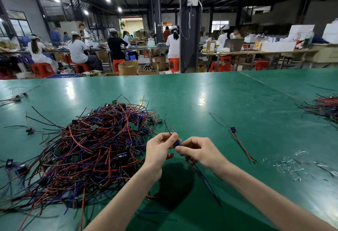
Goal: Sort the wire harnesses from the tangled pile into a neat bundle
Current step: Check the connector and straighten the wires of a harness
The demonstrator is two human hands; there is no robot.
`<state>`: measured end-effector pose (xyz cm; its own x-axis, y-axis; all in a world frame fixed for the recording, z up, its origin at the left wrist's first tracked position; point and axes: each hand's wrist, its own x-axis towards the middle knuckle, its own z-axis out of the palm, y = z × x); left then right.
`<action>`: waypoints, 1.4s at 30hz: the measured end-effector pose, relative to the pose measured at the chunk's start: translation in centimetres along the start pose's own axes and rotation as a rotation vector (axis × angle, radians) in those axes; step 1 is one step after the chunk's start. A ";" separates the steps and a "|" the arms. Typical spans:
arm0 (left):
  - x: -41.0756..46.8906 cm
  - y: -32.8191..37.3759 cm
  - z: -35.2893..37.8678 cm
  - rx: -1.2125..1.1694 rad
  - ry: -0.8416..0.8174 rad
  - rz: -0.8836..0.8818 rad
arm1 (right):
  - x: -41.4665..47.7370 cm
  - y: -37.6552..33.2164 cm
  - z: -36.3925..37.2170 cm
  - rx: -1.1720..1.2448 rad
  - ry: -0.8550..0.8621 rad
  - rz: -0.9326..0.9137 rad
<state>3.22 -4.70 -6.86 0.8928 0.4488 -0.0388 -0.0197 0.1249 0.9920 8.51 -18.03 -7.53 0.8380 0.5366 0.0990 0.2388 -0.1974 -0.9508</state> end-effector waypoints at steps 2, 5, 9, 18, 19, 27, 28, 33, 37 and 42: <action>0.0 0.0 0.0 0.018 -0.018 0.002 | -0.1 -0.1 0.2 -0.011 0.025 -0.006; 0.1 0.1 0.0 0.024 -0.028 0.025 | -0.1 -0.5 0.1 0.010 0.012 0.001; 1.1 1.3 -1.2 -0.093 0.087 0.059 | -0.4 -1.3 -0.2 0.127 -0.126 0.041; 2.6 2.6 -3.2 -0.329 0.208 0.083 | -0.9 -1.6 -0.2 0.212 -0.280 0.063; 2.8 2.7 -3.5 -0.349 0.228 0.087 | -0.9 -1.6 -0.1 0.217 -0.295 0.064; 3.0 2.5 -3.9 -0.377 0.297 0.160 | -1.1 -1.4 0.0 0.221 -0.374 0.051; 3.0 2.6 -3.8 -0.387 0.298 0.178 | -1.1 -1.4 -0.1 0.219 -0.384 0.046; 2.9 2.7 -3.8 -0.372 0.320 0.252 | -0.8 -1.5 -0.8 0.193 -0.431 0.046; 2.9 2.3 -3.7 -0.331 0.328 0.271 | -0.7 -1.3 -1.1 0.168 -0.447 0.067; 3.0 2.1 -4.0 -0.336 0.317 0.266 | -0.4 -1.0 -1.6 0.150 -0.441 0.105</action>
<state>4.05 0.43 -5.33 0.6584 0.7425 0.1233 -0.4166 0.2231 0.8813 8.68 -19.33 -6.13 0.5574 0.8238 -0.1028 0.0632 -0.1656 -0.9842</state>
